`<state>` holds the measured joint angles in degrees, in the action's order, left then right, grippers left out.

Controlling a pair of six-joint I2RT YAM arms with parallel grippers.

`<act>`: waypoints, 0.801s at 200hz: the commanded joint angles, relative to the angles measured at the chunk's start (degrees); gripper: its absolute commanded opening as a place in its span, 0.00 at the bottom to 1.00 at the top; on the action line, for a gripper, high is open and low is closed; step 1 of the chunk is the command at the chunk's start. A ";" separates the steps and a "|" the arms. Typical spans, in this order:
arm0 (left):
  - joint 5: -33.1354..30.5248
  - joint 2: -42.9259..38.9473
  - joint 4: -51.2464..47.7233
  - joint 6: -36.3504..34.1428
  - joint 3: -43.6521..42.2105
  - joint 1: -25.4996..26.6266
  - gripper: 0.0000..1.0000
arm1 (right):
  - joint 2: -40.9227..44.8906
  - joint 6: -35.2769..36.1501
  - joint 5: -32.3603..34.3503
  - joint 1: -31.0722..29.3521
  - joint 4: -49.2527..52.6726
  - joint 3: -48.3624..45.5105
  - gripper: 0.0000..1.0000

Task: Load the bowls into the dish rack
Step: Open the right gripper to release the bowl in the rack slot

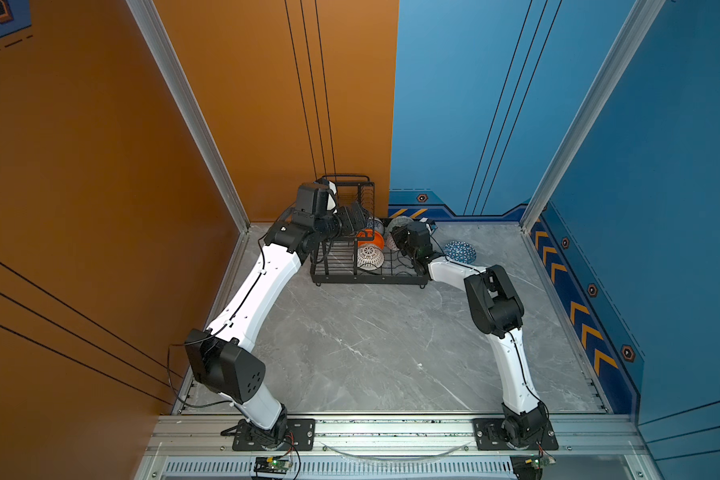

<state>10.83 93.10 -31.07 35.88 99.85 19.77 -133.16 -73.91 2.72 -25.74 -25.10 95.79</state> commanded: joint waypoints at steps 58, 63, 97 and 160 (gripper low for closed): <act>0.94 -3.62 1.02 0.41 -3.24 -0.70 0.98 | 3.53 -2.47 0.95 -1.22 3.51 -3.68 0.00; 0.94 -3.76 1.06 0.46 -3.34 -0.72 0.98 | 3.60 -2.54 0.96 -1.25 3.85 -3.66 0.00; 0.84 -4.22 1.22 0.51 -3.70 -0.61 0.98 | 3.61 -3.25 0.89 -1.20 6.52 -2.63 0.04; 0.60 -4.17 1.36 0.61 -3.48 -0.36 0.98 | 4.23 -2.93 0.80 -0.29 12.13 -0.52 0.15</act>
<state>10.81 90.02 -30.59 36.12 96.68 19.51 -131.33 -76.73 3.73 -25.98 -21.12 94.39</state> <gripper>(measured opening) 0.979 0.129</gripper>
